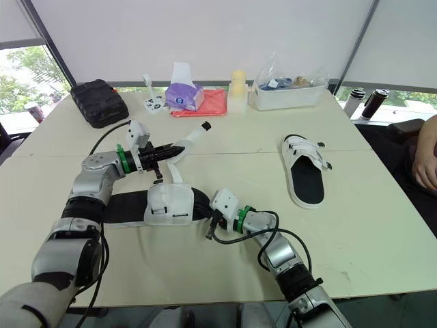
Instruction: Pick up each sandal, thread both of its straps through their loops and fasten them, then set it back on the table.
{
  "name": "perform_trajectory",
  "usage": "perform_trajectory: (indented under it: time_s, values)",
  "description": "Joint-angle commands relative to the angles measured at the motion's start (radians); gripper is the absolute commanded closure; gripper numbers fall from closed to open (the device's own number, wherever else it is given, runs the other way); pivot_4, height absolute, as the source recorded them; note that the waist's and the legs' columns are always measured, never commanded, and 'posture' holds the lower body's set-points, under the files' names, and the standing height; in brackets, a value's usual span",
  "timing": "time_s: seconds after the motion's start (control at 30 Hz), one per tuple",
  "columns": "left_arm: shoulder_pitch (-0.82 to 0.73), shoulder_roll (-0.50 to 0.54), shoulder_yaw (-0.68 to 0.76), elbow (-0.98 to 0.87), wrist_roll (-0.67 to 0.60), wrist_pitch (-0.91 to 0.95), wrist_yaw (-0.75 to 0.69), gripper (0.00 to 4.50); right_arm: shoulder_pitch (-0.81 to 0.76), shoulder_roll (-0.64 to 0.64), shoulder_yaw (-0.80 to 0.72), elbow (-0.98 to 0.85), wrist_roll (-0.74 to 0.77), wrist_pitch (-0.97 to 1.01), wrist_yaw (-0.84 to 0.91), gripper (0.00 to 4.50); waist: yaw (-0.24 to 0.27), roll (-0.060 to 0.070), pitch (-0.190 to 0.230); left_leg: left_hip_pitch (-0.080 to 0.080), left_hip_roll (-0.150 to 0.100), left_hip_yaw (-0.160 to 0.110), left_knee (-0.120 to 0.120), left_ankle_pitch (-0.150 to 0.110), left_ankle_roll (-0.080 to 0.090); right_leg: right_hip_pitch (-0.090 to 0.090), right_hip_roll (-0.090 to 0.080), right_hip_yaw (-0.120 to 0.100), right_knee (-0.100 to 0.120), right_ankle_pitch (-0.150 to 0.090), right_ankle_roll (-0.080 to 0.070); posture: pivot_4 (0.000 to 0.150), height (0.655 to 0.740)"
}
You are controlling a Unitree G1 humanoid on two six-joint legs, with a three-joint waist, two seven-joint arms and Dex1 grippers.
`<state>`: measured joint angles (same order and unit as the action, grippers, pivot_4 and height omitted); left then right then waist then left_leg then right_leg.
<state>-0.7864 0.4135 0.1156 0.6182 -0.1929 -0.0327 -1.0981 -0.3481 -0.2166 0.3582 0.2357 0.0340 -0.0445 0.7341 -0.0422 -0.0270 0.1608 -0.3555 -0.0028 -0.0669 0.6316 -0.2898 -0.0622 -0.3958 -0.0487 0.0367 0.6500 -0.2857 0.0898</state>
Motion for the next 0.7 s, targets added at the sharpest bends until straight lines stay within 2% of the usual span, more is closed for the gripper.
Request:
perform_trajectory:
  time_s: [0.03, 0.23, 0.53, 0.7]
  values:
    - [0.055, 0.016, 0.012, -0.107, 0.013, -0.221, 0.046, 4.49, 0.037, -0.027, 0.022, 0.136, -0.047, 0.046, 0.01, 4.5, -0.001, 0.0, 0.0, 0.0, 0.0, 0.0, 0.0, 0.0, 0.0, 0.0, 0.0, 0.0, 0.0, 0.0, 0.0, 0.15, 0.74]
    - [0.146, 0.07, -0.065, -0.063, 0.113, -0.58, 0.06, 4.49, 0.03, -0.023, 0.023, 0.157, -0.048, 0.038, 0.02, 4.5, 0.001, 0.0, 0.0, 0.001, 0.0, 0.0, 0.0, 0.0, 0.0, 0.001, 0.0, 0.0, 0.0, 0.0, 0.0, 0.15, 0.74]
    - [0.087, 0.156, -0.146, 0.177, 0.212, -1.159, 0.104, 4.49, 0.034, -0.024, 0.021, 0.163, -0.047, 0.039, 0.026, 4.5, 0.0, 0.002, -0.002, 0.002, -0.001, 0.0, 0.0, 0.0, 0.001, 0.002, 0.0, -0.001, 0.0, 0.0, 0.0, 0.15, 0.74]
    - [0.067, 0.214, -0.164, 0.296, 0.289, -1.469, 0.202, 4.49, 0.038, -0.031, 0.018, 0.161, -0.045, 0.039, 0.029, 4.5, 0.0, 0.003, -0.002, 0.002, -0.001, 0.001, 0.0, 0.0, 0.001, 0.002, 0.001, -0.001, 0.0, 0.0, 0.0, 0.15, 0.74]
